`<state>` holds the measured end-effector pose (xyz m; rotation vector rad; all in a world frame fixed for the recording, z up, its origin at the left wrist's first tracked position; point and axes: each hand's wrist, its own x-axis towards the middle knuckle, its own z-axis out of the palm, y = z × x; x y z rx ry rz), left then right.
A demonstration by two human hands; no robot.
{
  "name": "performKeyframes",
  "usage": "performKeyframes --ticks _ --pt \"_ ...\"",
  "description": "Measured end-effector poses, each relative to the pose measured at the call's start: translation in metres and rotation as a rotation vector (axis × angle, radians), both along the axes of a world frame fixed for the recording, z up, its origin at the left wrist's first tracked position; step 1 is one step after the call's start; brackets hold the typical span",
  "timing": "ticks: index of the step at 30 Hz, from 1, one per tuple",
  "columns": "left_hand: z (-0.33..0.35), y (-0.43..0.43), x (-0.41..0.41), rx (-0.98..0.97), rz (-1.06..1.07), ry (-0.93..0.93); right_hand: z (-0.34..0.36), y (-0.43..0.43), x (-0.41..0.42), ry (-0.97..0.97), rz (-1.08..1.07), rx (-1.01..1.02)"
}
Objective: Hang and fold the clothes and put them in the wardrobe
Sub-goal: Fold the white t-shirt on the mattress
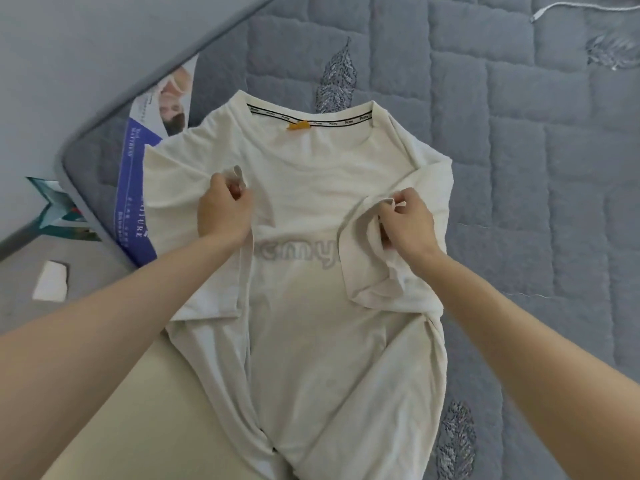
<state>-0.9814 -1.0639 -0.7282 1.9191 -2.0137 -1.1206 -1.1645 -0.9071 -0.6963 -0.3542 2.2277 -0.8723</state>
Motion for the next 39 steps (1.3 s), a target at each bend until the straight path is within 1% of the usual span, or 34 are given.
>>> performKeyframes --ticks 1,2,3,4,5,6,9,10,11,12,14,15,16,18,21,23,25,27,29,31,34,37,39 --pt "0.004 -0.003 -0.004 0.008 0.039 0.088 0.005 -0.009 0.0 -0.189 -0.138 -0.093" --pt "0.008 -0.006 -0.008 0.027 0.071 0.169 0.01 -0.017 0.0 -0.362 -0.227 -0.186" --pt "0.012 -0.01 -0.013 0.072 0.097 0.242 0.011 -0.024 -0.001 -0.479 -0.257 -0.255" --pt "0.015 -0.014 -0.017 0.131 0.106 0.294 0.012 -0.029 -0.002 -0.52 -0.231 -0.276" --pt "0.017 -0.017 -0.019 0.158 0.08 0.3 0.011 -0.032 -0.002 -0.489 -0.169 -0.265" --pt "0.018 -0.02 -0.019 0.13 0.016 0.259 0.01 -0.032 -0.001 -0.377 -0.072 -0.227" --pt "0.018 -0.032 -0.015 -0.121 -0.201 0.073 0.005 -0.03 -0.01 0.149 0.269 -0.1" --pt "0.017 -0.038 -0.013 -0.184 -0.265 0.003 0.003 -0.032 -0.016 0.279 0.352 -0.055" --pt "0.015 -0.045 -0.011 -0.206 -0.327 -0.073 0.0 -0.034 -0.024 0.376 0.415 -0.005" --pt "0.014 -0.053 -0.009 -0.19 -0.386 -0.167 -0.004 -0.038 -0.031 0.447 0.468 0.06" --pt "0.012 -0.066 -0.008 -0.117 -0.501 -0.39 -0.01 -0.047 -0.042 0.531 0.546 0.23" --pt "0.01 -0.07 -0.009 -0.09 -0.546 -0.469 -0.012 -0.052 -0.046 0.543 0.573 0.318" --pt "0.008 -0.074 -0.01 -0.085 -0.571 -0.501 -0.014 -0.057 -0.049 0.535 0.588 0.388" --pt "0.008 -0.084 -0.016 -0.091 -0.558 -0.498 -0.016 -0.067 -0.052 0.509 0.603 0.462" --pt "0.01 -0.093 -0.017 -0.102 -0.535 -0.497 -0.021 -0.077 -0.054 0.51 0.592 0.504" --pt "0.006 -0.09 -0.014 -0.165 -0.522 -0.454 -0.022 -0.076 -0.054 0.539 0.563 0.558" --pt "0.002 -0.081 -0.007 -0.165 -0.485 -0.38 -0.022 -0.071 -0.054 0.554 0.569 0.565" --pt "-0.001 -0.072 0.004 -0.165 -0.506 -0.373 -0.018 -0.059 -0.052 0.614 0.663 0.526" --pt "0.001 -0.063 0.017 -0.228 -0.568 -0.4 -0.014 -0.044 -0.046 0.704 0.745 0.438" --pt "0.007 -0.056 0.028 -0.284 -0.572 -0.346 -0.009 -0.029 -0.041 0.766 0.768 0.362" --pt "0.024 -0.045 0.041 -0.388 -0.518 -0.192 0.005 -0.007 -0.033 0.818 0.713 0.251" --pt "0.044 -0.023 0.055 -0.486 -0.567 -0.053 0.027 0.013 -0.022 0.827 0.629 0.155" --pt "0.053 0.003 0.072 -0.498 -0.629 -0.008 0.038 0.032 -0.01 0.82 0.635 0.127"
